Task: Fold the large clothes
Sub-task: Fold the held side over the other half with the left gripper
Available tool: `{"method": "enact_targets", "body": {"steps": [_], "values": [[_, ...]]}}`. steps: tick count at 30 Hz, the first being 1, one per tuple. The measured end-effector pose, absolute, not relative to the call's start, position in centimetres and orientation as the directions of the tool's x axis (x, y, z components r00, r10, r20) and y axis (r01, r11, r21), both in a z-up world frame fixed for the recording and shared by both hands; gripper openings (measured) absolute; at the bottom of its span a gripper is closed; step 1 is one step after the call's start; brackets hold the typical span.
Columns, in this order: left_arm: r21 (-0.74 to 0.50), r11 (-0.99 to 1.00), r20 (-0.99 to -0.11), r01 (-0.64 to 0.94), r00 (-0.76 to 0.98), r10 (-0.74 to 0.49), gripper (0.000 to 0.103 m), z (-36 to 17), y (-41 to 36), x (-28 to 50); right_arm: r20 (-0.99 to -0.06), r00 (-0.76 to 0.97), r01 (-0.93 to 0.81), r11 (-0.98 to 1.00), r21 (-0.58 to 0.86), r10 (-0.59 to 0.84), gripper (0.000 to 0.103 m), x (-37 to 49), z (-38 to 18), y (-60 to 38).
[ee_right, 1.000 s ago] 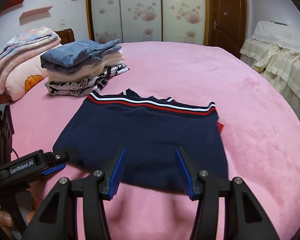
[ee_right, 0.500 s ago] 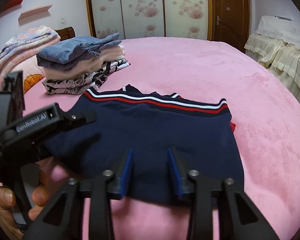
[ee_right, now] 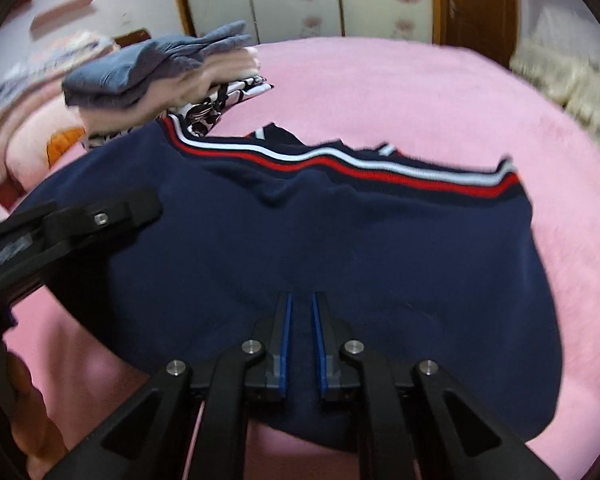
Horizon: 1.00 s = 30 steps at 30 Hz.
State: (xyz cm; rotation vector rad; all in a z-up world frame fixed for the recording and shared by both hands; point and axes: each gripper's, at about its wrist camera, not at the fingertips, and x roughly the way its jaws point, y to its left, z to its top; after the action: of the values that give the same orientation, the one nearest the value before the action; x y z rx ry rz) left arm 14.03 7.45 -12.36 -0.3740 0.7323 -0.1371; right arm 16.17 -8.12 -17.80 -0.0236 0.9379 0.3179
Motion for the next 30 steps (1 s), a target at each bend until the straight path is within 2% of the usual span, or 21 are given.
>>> {"method": "enact_targets", "body": {"steps": [8, 13, 20, 23, 25, 26, 28, 30], "values": [[-0.177, 0.964, -0.604, 0.201, 0.751, -0.267, 0.010, -8.3, -0.3, 13.6, -0.778, 0.478, -0.220, 0.913, 0.343, 0.407, 0.010, 16.7, -18.1, -11.0], [-0.094, 0.957, -0.657, 0.273, 0.706, -0.265, 0.010, -8.4, -5.2, 15.0, -0.725, 0.466, -0.150, 0.853, 0.500, 0.506, 0.010, 14.4, -16.9, -16.3], [-0.036, 0.943, -0.752, 0.331, 0.612, -0.244, 0.010, -11.6, -10.9, 15.2, -0.738, 0.549, -0.094, 0.906, 0.414, 0.394, 0.010, 10.4, -14.6, -23.0], [0.081, 0.933, -0.757, 0.351, 0.630, -0.172, 0.011, -12.4, -13.0, 14.3, -0.758, 0.556, -0.064, 0.927, 0.368, 0.340, 0.010, 9.8, -14.9, -24.8], [0.131, 0.923, -0.756, 0.361, 0.639, -0.143, 0.026, -12.2, -13.7, 13.8, -0.770, 0.552, -0.043, 0.933, 0.357, 0.320, 0.010, 9.8, -15.3, -25.2], [0.119, 0.919, -0.762, 0.375, 0.628, -0.158, 0.031, -12.0, -13.8, 13.6, -0.777, 0.548, -0.027, 0.935, 0.354, 0.311, 0.010, 9.8, -15.5, -25.5], [0.058, 0.914, -0.771, 0.402, 0.599, -0.214, 0.054, -11.2, -13.6, 13.3, -0.778, 0.548, -0.015, 0.933, 0.359, 0.308, 0.010, 9.9, -15.4, -25.9], [-0.023, 0.910, -0.767, 0.415, 0.576, -0.282, 0.065, -10.0, -12.7, 12.8, -0.775, 0.552, -0.007, 0.931, 0.365, 0.308, 0.010, 10.0, -15.2, -26.2]]}}
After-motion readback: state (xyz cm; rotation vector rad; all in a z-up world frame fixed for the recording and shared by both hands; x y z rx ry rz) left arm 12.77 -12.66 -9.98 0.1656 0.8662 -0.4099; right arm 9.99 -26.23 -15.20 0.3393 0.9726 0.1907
